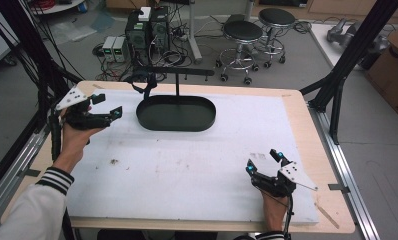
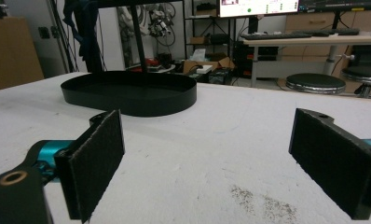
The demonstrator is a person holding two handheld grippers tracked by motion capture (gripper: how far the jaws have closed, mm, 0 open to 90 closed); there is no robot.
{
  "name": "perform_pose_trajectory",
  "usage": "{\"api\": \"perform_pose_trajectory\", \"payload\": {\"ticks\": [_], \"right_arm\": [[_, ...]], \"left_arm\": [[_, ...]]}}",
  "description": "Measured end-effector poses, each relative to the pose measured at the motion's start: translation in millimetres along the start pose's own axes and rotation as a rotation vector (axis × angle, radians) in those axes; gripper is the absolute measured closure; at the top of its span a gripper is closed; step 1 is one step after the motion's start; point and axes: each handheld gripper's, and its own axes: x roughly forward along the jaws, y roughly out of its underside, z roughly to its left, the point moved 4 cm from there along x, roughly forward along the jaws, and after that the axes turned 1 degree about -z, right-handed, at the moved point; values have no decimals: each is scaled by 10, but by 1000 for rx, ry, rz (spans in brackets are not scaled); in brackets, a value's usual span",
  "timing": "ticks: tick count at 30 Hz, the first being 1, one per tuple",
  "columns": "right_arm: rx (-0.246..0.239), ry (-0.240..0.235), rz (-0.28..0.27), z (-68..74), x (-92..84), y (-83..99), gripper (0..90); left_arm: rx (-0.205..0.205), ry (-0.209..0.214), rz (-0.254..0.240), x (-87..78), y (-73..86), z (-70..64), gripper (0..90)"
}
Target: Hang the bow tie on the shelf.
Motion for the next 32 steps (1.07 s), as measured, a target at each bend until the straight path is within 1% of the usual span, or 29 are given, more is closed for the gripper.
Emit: {"api": "perform_pose_trajectory", "payload": {"ticks": [1,2,4,5,8,9,11,14,15,16,18,19,20,22,23,25,27,30,32], "right_arm": [[6,1,1,-1,0,0,93],[3,5,-3,-10,1,-2,93],[-3,5,-8,-10,0,-3,93],[-4,7,-8,-7,-2,-2,93],[-6,9,-7,6,-10,1,93],[-8,9,-9,8,-9,1,93],[-12,9,-10,8,-8,1,93],[-16,9,-10,13,-8,0,93],[-16,10,-11,12,-8,0,93],[-16,10,-10,12,-9,1,93],[-17,10,-11,13,-9,0,93],[-22,10,-13,13,-8,1,93],[-23,8,-10,17,-9,2,93],[-21,5,-9,23,-11,3,93],[-22,5,-10,23,-11,3,92],[-24,4,-13,20,-12,2,93],[-24,6,-20,18,-14,0,92],[-22,6,-23,19,-20,1,93],[-25,7,-29,22,-27,2,93]], "left_arm": [[-10,10,-17,-55,29,-36,121],[-9,14,-38,-109,60,-68,116],[-14,22,-61,-206,127,-126,107],[-18,30,-71,-247,164,-152,104],[-13,36,-92,-371,277,-219,81],[-8,37,-102,-411,318,-241,78],[8,18,-113,-487,421,-271,78],[-32,17,-139,-586,579,-304,74],[-35,10,-140,-616,630,-314,68],[-44,12,-150,-643,679,-329,68],[-61,9,-156,-680,774,-361,67],[-62,11,-159,-692,819,-378,63],[-53,4,-156,-701,859,-396,63],[-18,-9,-160,-715,917,-434,63],[-13,-8,-165,-717,935,-447,63],[-18,5,-171,-716,952,-464,63],[-10,4,-173,-711,966,-476,63],[-17,11,-182,-696,996,-495,63],[-16,8,-185,-687,1030,-517,63]]}}
